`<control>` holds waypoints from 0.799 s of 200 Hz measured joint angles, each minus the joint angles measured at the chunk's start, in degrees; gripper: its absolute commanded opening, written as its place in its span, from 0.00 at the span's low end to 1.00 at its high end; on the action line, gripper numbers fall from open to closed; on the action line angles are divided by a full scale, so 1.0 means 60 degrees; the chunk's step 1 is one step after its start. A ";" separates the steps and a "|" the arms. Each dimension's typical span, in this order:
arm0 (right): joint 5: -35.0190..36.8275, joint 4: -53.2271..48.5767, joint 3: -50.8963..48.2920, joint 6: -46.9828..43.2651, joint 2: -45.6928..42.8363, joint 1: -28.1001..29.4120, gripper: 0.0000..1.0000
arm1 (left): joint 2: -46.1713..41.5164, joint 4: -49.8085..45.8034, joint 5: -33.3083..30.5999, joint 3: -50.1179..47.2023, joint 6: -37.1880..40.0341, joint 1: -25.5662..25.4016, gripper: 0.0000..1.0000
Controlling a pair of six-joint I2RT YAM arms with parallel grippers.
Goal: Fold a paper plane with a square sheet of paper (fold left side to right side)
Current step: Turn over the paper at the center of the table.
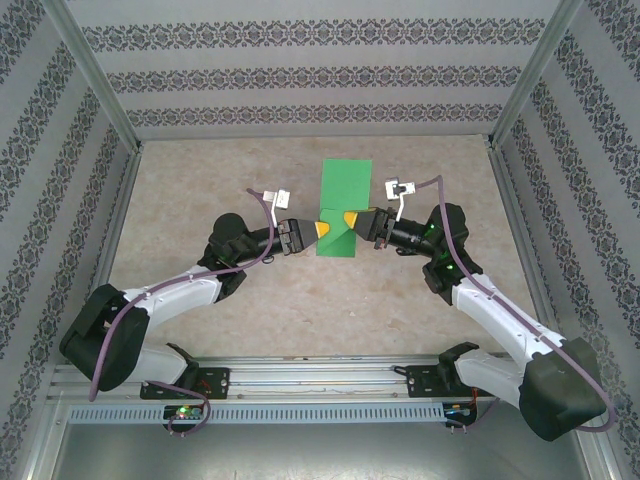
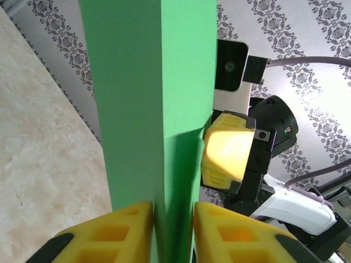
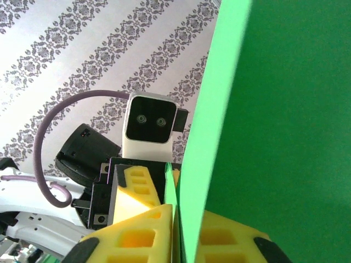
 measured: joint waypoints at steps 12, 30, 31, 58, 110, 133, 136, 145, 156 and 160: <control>0.0022 -0.0073 -0.0098 -0.0011 -0.0127 -0.0055 0.25 | -0.0004 -0.0047 -0.0004 0.0004 0.0058 0.0000 0.09; 0.0076 -0.0328 -0.0280 -0.0051 -0.0452 -0.0237 0.34 | -0.0025 -0.0324 -0.0011 0.0022 0.0215 0.0000 0.04; 0.0084 -0.0346 -0.0288 -0.0069 -0.0466 -0.0251 0.35 | -0.0025 -0.0342 -0.0007 0.0025 0.0229 0.0000 0.04; 0.0375 -0.1388 -0.0474 -0.0510 -0.1173 -0.0616 0.48 | -0.0364 -0.1424 -0.0044 0.0091 0.0732 0.0000 0.00; 0.2925 -0.5635 -0.0295 -0.2652 -0.2776 -0.0943 0.56 | -0.1898 -0.7162 -0.1818 0.1432 0.3202 -0.0066 0.00; 0.4335 -0.7089 -0.0222 -0.3260 -0.3002 -0.1027 0.62 | -0.2339 -1.0342 -0.3810 0.2463 0.4357 -0.0386 0.00; 0.4495 -0.7235 -0.0222 -0.3326 -0.3009 -0.1056 0.62 | -0.2371 -1.0673 -0.4058 0.2561 0.4473 -0.0448 0.00; 0.5031 -0.7679 -0.0222 -0.3413 -0.3016 -0.1071 0.63 | -0.2444 -1.1770 -0.4965 0.2867 0.4768 -0.0699 0.00; 0.5603 -0.8113 -0.0222 -0.3453 -0.2994 -0.1126 0.67 | -0.2441 -1.2917 -0.5971 0.3162 0.4987 -0.1067 0.00; 0.5832 -0.8255 -0.0222 -0.3457 -0.2987 -0.1129 0.69 | -0.2415 -1.3384 -0.6415 0.3268 0.5038 -0.1246 0.00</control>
